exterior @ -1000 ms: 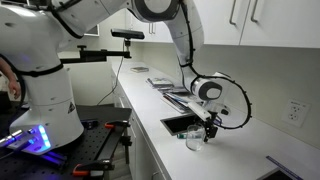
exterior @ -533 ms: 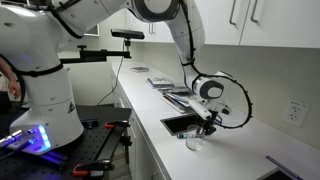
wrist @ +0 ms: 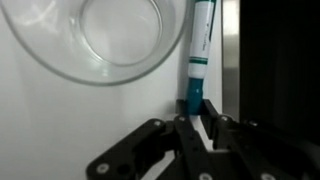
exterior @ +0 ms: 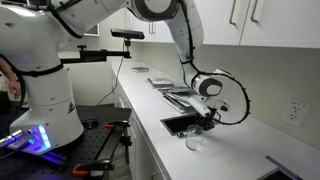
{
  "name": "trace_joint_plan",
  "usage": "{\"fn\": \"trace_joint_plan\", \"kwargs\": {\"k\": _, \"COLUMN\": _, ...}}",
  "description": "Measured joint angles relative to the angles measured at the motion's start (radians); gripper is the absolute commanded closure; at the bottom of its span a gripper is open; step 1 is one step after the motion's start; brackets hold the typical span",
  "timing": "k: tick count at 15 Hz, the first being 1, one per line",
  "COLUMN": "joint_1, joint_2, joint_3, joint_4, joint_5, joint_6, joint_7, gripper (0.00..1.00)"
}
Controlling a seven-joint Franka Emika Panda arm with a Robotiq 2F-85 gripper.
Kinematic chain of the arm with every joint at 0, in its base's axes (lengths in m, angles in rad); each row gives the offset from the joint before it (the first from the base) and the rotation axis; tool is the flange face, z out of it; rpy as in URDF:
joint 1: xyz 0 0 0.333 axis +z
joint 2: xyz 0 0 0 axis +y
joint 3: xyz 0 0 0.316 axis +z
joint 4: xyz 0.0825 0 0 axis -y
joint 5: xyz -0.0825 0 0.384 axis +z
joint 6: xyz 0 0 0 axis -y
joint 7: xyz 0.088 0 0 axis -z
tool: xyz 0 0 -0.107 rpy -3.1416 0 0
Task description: Put the marker in the glass cup
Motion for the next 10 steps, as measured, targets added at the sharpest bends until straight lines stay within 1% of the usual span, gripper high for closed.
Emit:
{"fn": "trace_joint_plan", "kwargs": {"k": 3, "joint_1": 0.000, "joint_2": -0.020, "joint_3": 0.011, "joint_4": -0.004, "joint_5": 0.000, "joint_6": 0.018, "joint_7": 0.000, "gripper": 0.95}}
{"fn": "trace_joint_plan", "kwargs": {"k": 7, "joint_1": 0.000, "joint_2": -0.073, "joint_3": 0.012, "joint_4": -0.045, "joint_5": 0.002, "joint_6": 0.087, "joint_7": 0.004, "gripper": 0.95}}
{"fn": "trace_joint_plan", "kwargs": {"k": 10, "joint_1": -0.008, "joint_2": -0.124, "joint_3": 0.011, "joint_4": -0.118, "joint_5": 0.002, "joint_6": 0.194, "joint_7": 0.004, "gripper": 0.95}}
